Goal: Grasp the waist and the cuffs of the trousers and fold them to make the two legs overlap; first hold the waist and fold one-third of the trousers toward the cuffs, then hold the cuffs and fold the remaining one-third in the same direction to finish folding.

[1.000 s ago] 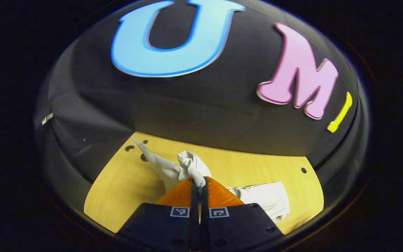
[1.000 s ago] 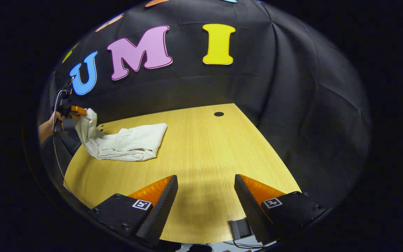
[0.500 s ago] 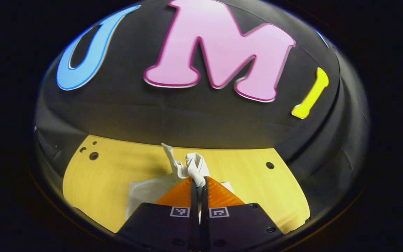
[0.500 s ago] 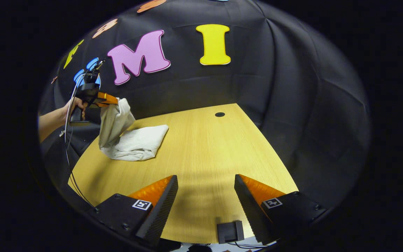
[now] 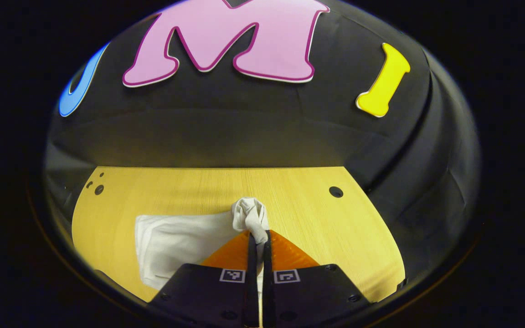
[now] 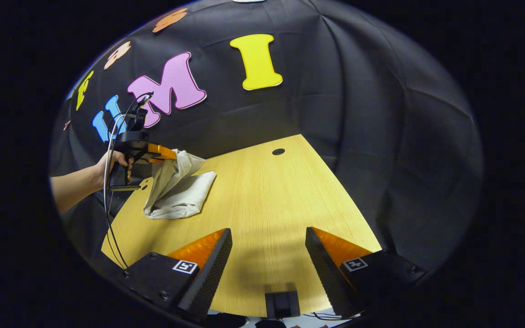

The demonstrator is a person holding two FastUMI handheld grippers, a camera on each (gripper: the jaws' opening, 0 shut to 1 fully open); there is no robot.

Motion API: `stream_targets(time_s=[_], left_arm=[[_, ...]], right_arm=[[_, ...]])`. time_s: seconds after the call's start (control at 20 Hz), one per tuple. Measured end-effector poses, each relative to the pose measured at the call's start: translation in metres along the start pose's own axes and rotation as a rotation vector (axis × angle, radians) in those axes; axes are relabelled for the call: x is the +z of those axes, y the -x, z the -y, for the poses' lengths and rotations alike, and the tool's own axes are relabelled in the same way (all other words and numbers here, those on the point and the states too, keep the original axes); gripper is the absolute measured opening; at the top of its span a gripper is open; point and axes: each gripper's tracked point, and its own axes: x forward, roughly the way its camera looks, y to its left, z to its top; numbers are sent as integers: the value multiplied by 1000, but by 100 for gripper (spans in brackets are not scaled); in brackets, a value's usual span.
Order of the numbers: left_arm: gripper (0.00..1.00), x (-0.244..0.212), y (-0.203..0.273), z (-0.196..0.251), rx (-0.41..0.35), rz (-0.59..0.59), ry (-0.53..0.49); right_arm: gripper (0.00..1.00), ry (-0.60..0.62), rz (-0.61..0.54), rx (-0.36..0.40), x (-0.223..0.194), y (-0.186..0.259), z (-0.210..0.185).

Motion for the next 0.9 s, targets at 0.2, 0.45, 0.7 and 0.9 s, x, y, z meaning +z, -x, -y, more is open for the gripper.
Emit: stream_targets(time_s=[0.2,0.45,0.7,0.9], left_arm=[[19,-19,13,11,-35,-6,57],[72,-41,65,-7,-53,43,70],[92,-63,148,-54,19,154,5],[95,-69,232,-108,116,291,-64]], right_arm=[[99,-1,-6,12,-9,7,-5],[98,31,-3,52,-15,14,-29],[99,63,-3,81,-20,18,-61],[99,110,52,51,-1,27,-91]])
